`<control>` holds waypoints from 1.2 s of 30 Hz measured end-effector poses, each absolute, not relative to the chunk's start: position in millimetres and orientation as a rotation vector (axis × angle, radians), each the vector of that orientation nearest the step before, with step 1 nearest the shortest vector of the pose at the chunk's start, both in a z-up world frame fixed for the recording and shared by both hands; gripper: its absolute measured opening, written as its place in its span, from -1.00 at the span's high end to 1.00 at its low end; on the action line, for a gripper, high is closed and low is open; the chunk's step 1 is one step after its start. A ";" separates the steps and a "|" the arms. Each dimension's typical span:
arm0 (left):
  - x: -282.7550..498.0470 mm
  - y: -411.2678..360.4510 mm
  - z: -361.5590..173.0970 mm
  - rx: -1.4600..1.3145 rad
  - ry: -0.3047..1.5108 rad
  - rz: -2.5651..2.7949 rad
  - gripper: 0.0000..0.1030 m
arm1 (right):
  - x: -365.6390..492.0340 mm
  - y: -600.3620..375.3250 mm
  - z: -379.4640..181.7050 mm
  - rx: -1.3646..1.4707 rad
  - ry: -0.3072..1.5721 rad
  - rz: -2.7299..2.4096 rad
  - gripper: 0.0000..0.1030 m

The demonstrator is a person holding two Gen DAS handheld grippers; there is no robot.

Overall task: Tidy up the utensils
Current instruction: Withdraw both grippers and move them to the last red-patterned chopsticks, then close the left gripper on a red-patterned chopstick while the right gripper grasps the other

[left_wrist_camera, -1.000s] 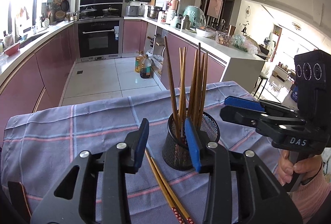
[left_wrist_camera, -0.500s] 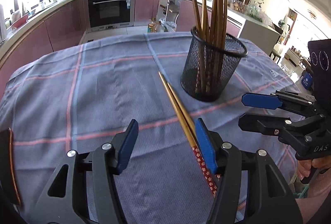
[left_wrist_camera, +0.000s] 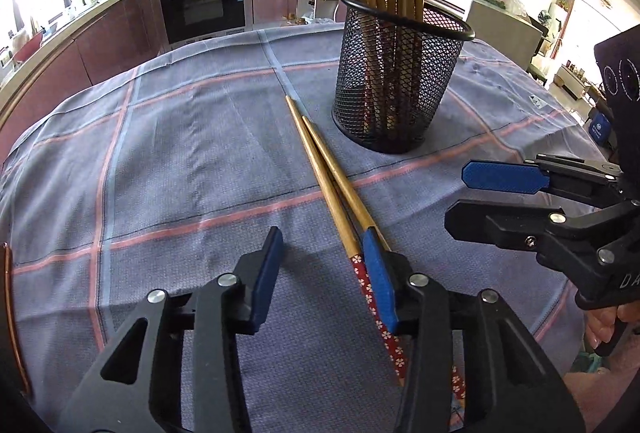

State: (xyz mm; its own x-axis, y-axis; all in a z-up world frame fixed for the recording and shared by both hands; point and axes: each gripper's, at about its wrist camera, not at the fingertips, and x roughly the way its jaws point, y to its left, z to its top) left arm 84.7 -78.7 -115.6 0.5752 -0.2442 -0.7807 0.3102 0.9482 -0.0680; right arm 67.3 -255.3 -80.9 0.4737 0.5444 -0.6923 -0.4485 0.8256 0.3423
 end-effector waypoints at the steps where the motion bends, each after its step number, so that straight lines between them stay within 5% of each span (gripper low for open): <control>1: 84.7 -77.8 -115.3 0.075 0.902 -0.322 0.28 | 68.0 -254.2 -81.2 0.116 0.890 0.610 -0.04; 5: 84.4 -70.9 -114.6 0.028 0.912 -0.322 0.47 | 69.4 -245.9 -81.1 0.086 0.893 0.619 0.01; 13: 76.8 -60.6 -117.0 -0.036 0.931 -0.318 0.85 | 80.0 -214.9 -88.0 0.013 0.923 0.625 0.46; 22: 61.8 -56.4 -119.0 -0.083 0.961 -0.360 0.85 | 78.6 -209.4 -94.4 -0.047 0.934 0.587 0.76; 26: 59.1 -58.4 -117.8 -0.087 0.967 -0.395 0.65 | 79.5 -215.6 -93.5 -0.041 0.944 0.572 0.76; 36: 92.4 -76.5 -114.2 0.010 0.945 -0.390 0.63 | 88.7 -214.7 -93.8 -0.067 0.946 0.535 0.70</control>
State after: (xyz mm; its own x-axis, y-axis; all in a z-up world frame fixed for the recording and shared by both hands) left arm 92.4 -76.5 -114.2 0.5211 -0.3216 -0.7906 0.3300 0.9302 -0.1609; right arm 88.7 -214.7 -93.8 0.4655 0.4064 -0.7862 -0.4641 0.8685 0.1742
